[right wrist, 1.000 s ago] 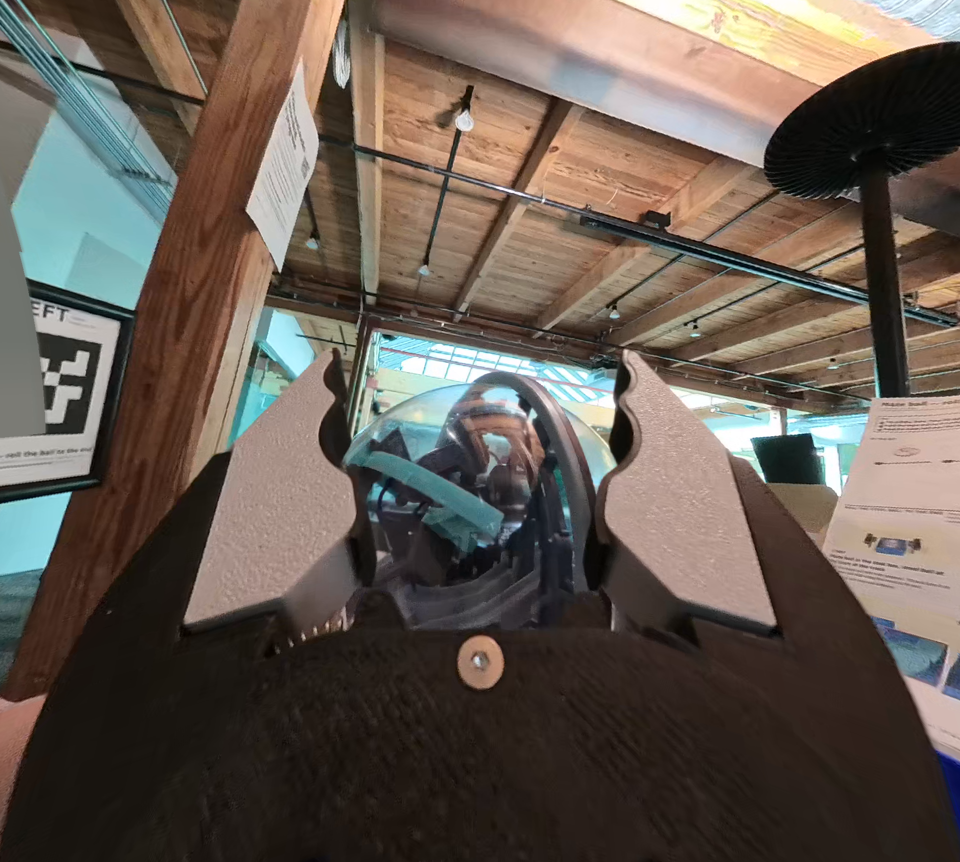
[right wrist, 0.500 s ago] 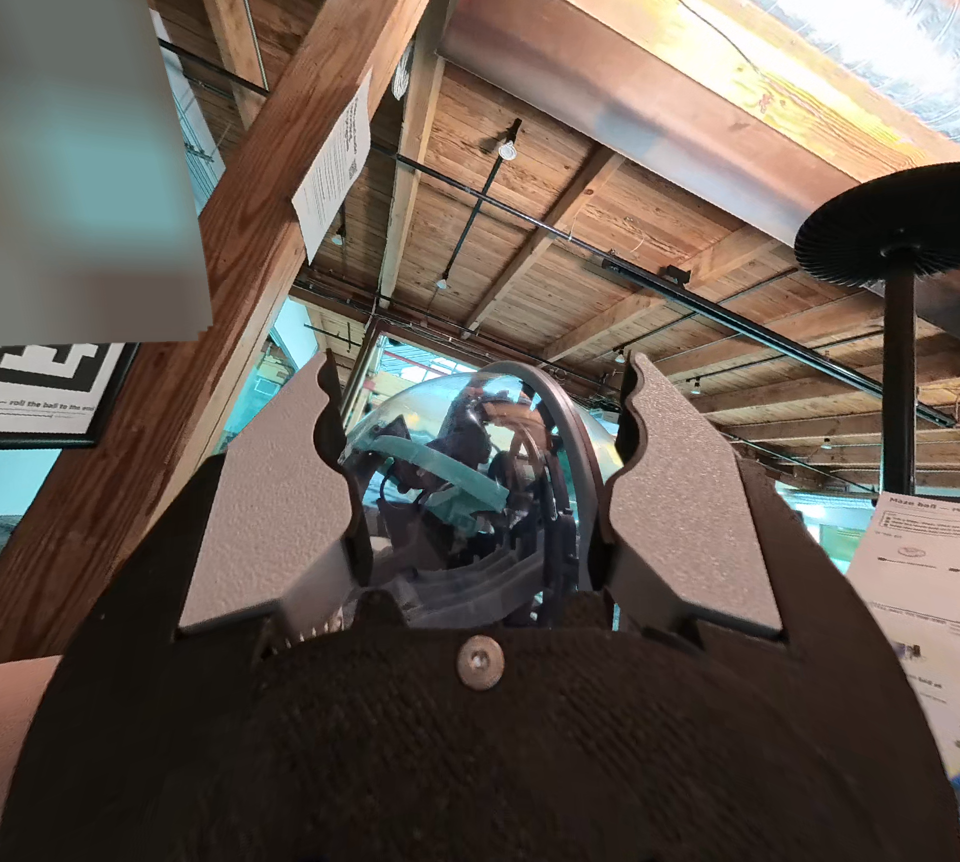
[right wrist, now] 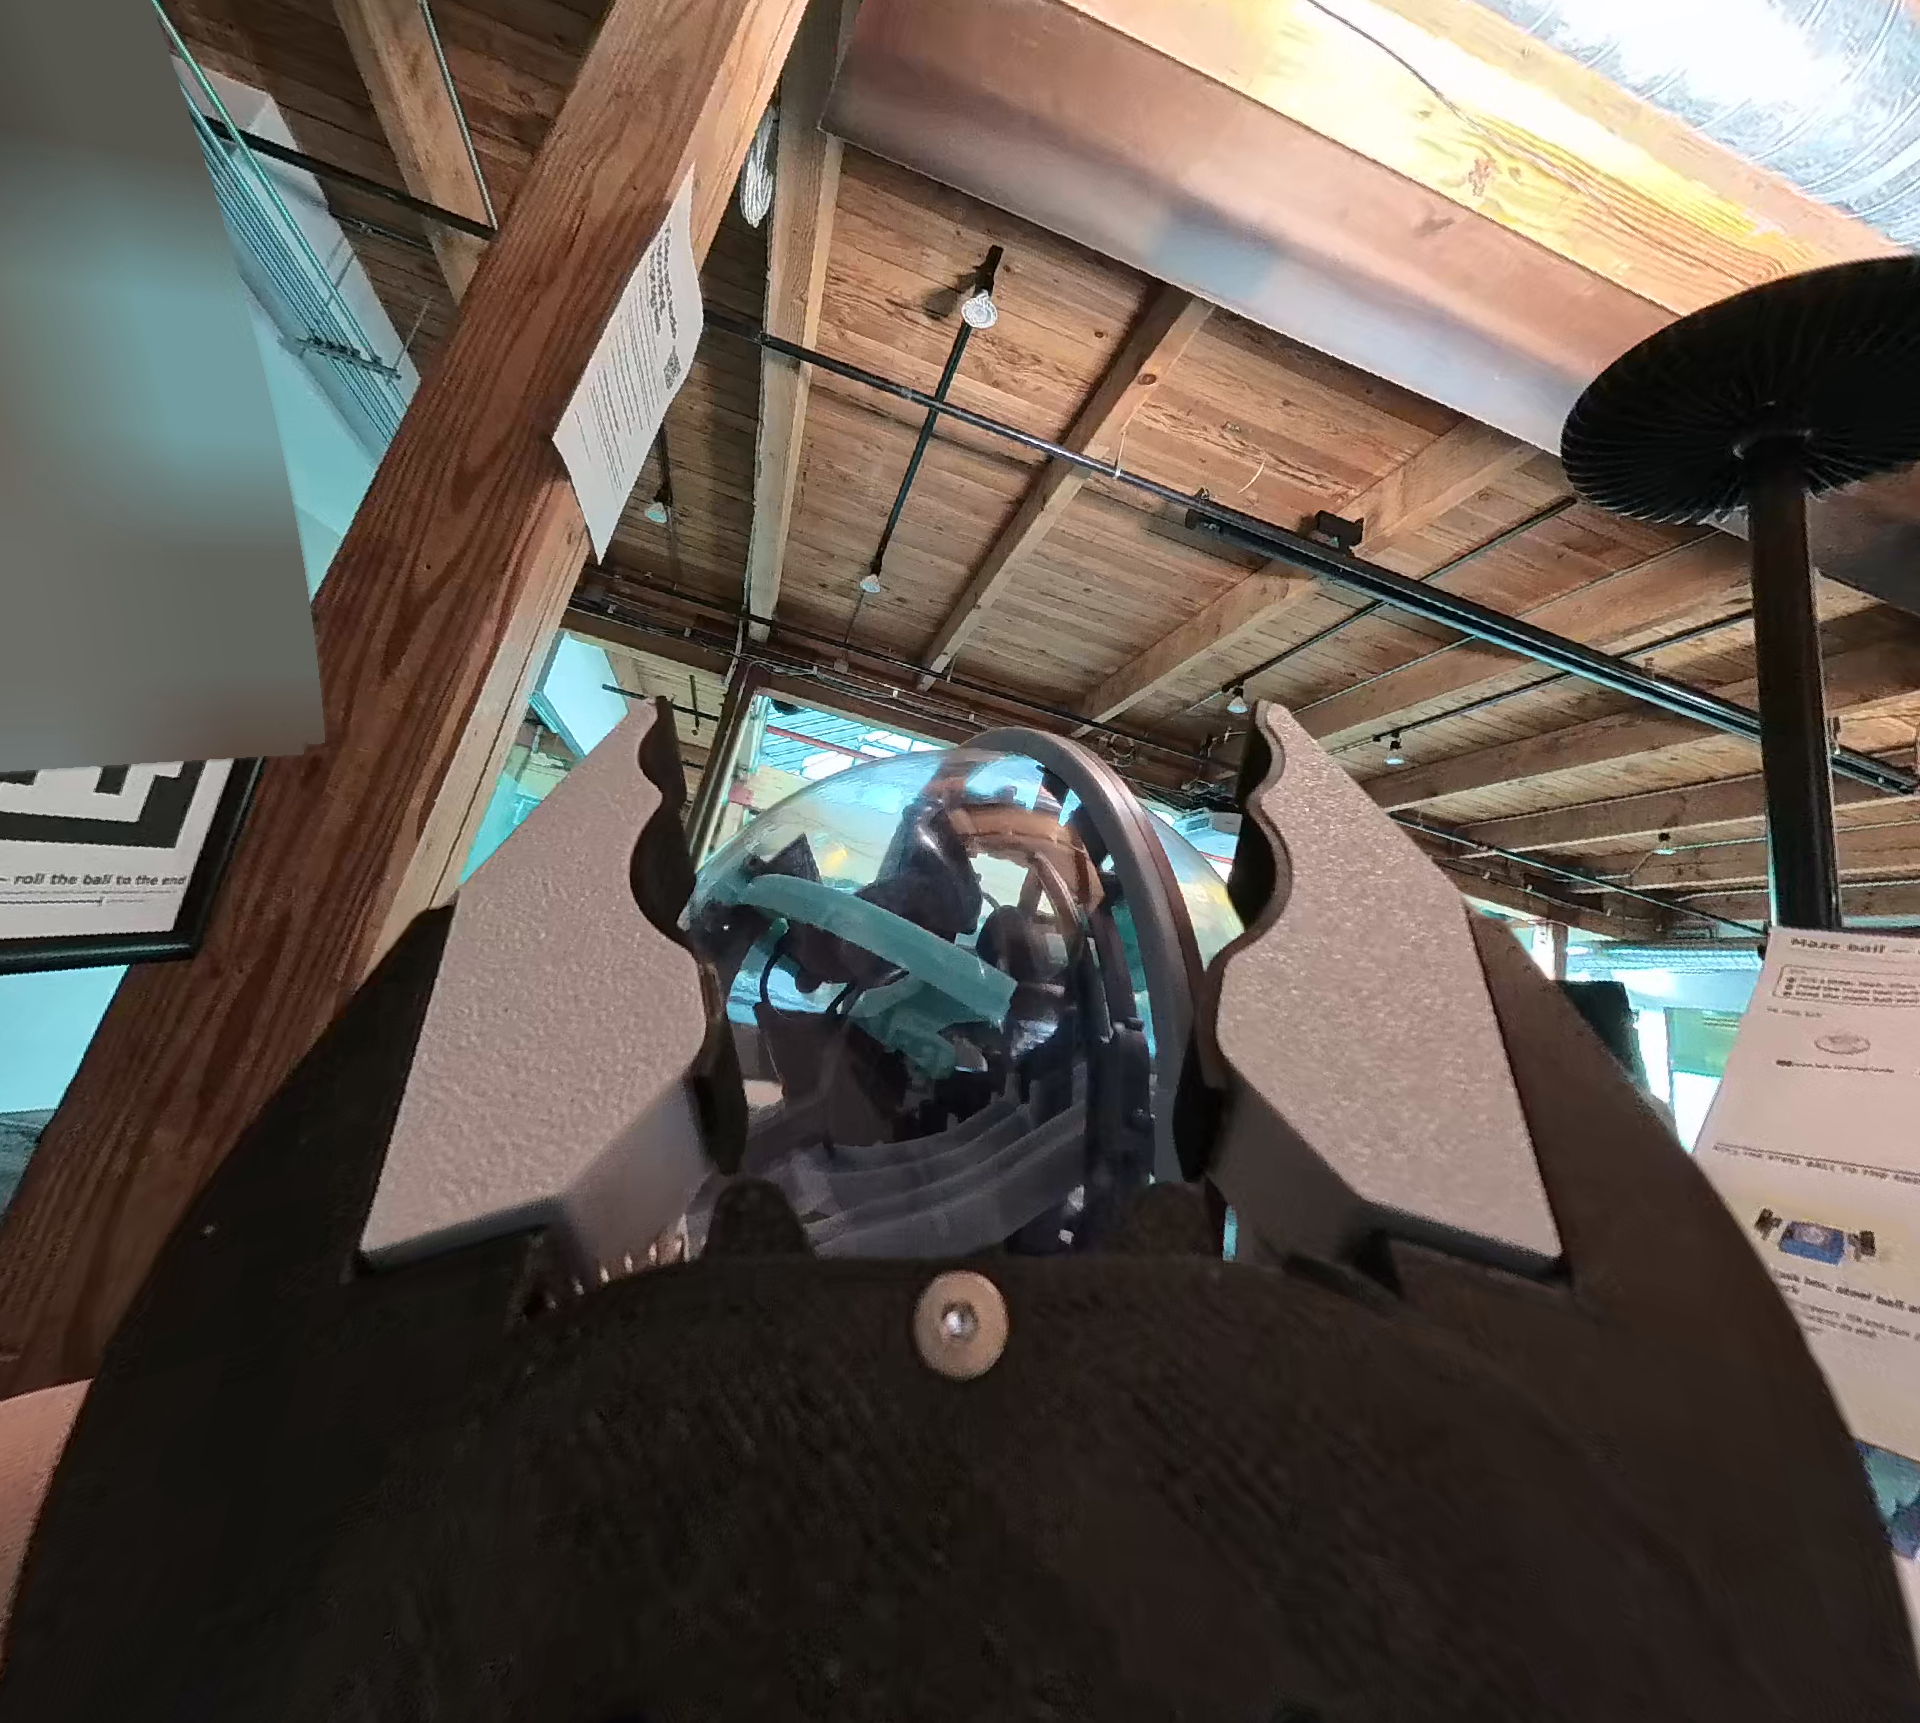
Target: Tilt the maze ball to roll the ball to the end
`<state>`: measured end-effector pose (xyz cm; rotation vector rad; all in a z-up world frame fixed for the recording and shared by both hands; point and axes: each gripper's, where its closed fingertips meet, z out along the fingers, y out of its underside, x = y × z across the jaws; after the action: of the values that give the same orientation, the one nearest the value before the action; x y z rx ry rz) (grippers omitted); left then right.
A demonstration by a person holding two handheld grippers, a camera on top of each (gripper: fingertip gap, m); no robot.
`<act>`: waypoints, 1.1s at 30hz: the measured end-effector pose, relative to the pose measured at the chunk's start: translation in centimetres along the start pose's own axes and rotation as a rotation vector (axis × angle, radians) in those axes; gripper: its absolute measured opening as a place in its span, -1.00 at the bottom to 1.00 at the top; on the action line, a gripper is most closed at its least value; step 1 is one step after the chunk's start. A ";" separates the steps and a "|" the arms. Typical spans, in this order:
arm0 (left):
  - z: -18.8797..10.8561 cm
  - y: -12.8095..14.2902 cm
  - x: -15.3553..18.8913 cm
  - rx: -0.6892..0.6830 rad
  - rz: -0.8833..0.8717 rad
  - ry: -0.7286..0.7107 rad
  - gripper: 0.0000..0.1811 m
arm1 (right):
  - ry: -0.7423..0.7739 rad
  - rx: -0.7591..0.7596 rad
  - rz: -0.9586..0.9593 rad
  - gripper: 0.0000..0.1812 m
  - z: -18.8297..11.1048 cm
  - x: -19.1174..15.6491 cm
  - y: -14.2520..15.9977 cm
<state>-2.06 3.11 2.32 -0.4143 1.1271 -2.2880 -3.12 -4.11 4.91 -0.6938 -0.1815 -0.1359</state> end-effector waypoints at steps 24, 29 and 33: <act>-0.5 2.0 -2.9 0.039 -0.232 -0.063 0.68 | 0.031 -0.183 -0.100 0.15 0.3 0.4 2.4; -0.6 4.3 -4.7 -0.081 -0.264 -0.159 0.66 | 0.074 -0.330 -0.079 0.22 -0.5 2.0 5.3; -1.4 8.0 -6.3 -0.274 -0.311 -0.210 0.71 | 0.064 -0.505 -0.012 0.30 -2.3 3.2 9.2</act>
<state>5.00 3.74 -5.10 -0.9733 1.3473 -2.2798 1.96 1.16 -1.90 -1.1895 -0.0886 -0.2186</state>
